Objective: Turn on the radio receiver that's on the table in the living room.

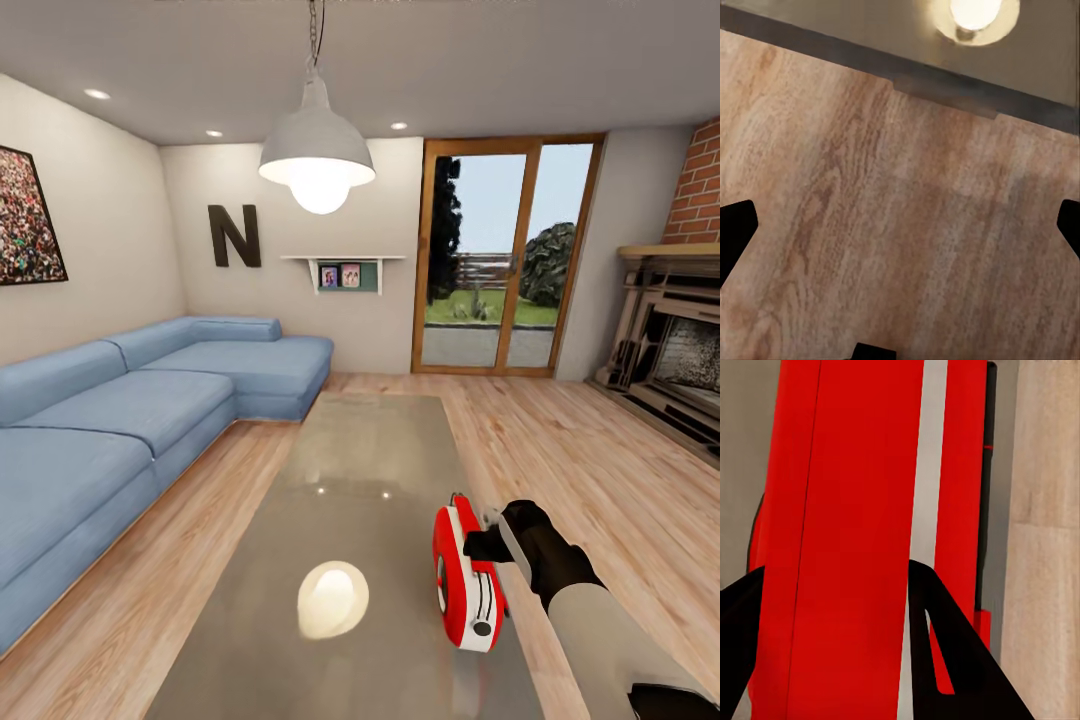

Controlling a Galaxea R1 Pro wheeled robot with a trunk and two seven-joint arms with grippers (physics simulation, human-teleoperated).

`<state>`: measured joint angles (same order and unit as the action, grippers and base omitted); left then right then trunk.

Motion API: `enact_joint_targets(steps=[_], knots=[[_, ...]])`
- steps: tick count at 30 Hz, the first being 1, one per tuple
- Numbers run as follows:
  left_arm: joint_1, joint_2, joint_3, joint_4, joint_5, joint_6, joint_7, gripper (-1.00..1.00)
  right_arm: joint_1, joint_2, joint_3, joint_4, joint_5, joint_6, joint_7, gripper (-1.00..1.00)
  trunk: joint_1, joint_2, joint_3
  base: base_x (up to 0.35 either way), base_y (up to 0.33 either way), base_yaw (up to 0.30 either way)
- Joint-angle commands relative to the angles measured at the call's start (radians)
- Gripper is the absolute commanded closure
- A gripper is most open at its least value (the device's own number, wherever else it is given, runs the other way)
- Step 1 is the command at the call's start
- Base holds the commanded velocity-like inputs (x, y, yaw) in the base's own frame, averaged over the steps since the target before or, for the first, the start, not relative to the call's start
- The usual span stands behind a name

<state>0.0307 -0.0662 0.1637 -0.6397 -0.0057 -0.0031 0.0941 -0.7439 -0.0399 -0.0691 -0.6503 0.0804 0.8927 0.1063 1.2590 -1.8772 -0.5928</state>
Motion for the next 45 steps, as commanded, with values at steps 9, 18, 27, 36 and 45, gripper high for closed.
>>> enact_joint_targets(steps=[9, 18, 27, 36, 45], knots=[[0.0, 0.002, 0.0, 0.0, 0.0, 0.0, 0.0, -1.0, 0.0, 0.0, 0.0, 0.0, -0.001, -0.001, -0.001, 1.0, -0.035, 0.063, 0.028, 0.0, 0.0, 0.0], [0.0, 0.008, 0.0, 0.0, 0.001, 0.006, -0.003, -1.0, 0.0, 0.001, 0.0, 0.0, -0.001, -0.001, 0.0, 1.0, -0.069, 0.126, 0.057, 0.0, 0.0, 0.0], [0.0, 0.009, 0.0, 0.0, 0.0, 0.003, -0.002, -1.0, 0.0, 0.002, 0.0, 0.0, 0.0, -0.001, 0.0, 1.0, -0.104, 0.189, 0.085, 0.0, 0.0, 0.0], [0.0, 0.009, 0.002, 0.0, 0.0, 0.003, 0.001, -1.0, 0.0, 0.002, 0.0, 0.0, 0.001, -0.001, 0.0, 1.0, -0.138, 0.252, 0.113, 0.0, 0.0, 0.0], [0.0, 0.009, 0.002, 0.0, 0.0, 0.002, 0.002, -1.0, 0.0, 0.002, 0.0, 0.0, 0.001, -0.001, 0.0, 1.0, -0.173, 0.315, 0.141, 0.0, 0.0, 0.0]])
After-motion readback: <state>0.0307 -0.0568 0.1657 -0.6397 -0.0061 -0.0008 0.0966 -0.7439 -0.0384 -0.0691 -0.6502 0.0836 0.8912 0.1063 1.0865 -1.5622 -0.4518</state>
